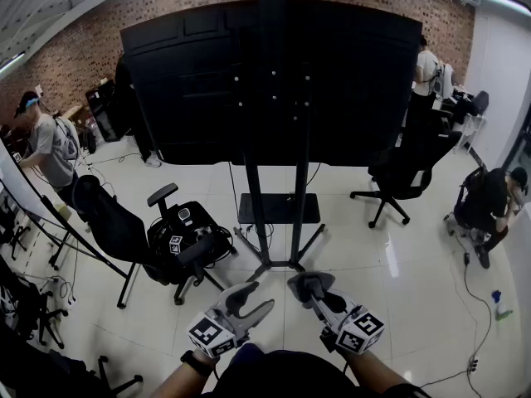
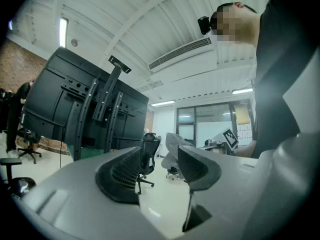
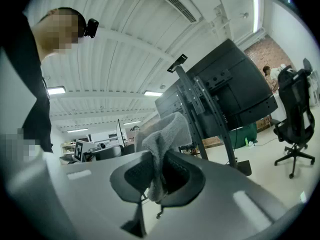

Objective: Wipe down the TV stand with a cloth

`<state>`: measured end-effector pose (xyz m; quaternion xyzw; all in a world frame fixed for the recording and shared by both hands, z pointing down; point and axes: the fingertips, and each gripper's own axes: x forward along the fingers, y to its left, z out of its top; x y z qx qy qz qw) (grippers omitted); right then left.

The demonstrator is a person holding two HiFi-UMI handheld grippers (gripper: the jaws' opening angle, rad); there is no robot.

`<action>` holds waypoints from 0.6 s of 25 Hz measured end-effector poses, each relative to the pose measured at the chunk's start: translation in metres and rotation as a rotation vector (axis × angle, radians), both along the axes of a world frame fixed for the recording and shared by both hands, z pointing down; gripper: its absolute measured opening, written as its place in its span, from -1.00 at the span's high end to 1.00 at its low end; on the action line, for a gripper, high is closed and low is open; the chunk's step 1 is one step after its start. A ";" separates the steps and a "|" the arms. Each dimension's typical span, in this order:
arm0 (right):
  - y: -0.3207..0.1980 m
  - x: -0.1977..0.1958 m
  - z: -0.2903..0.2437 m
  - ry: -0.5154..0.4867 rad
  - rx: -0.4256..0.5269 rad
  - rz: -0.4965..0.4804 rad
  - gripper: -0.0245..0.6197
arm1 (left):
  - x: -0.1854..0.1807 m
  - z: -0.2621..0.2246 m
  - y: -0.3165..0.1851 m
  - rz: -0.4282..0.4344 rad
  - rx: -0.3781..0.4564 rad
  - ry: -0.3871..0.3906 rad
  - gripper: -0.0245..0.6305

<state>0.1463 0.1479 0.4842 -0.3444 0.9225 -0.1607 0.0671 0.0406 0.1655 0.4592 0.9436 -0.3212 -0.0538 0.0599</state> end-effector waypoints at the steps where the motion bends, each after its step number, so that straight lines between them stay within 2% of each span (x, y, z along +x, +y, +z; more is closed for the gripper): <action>1: -0.004 -0.002 0.000 0.000 0.003 -0.002 0.83 | -0.002 0.001 -0.005 -0.002 0.001 -0.001 0.15; 7: -0.040 -0.012 0.006 0.001 -0.008 0.002 0.83 | -0.017 0.004 -0.049 -0.010 0.001 0.006 0.15; 15: -0.126 -0.041 0.004 0.028 -0.009 0.033 0.83 | -0.046 -0.003 -0.144 0.026 0.018 0.028 0.14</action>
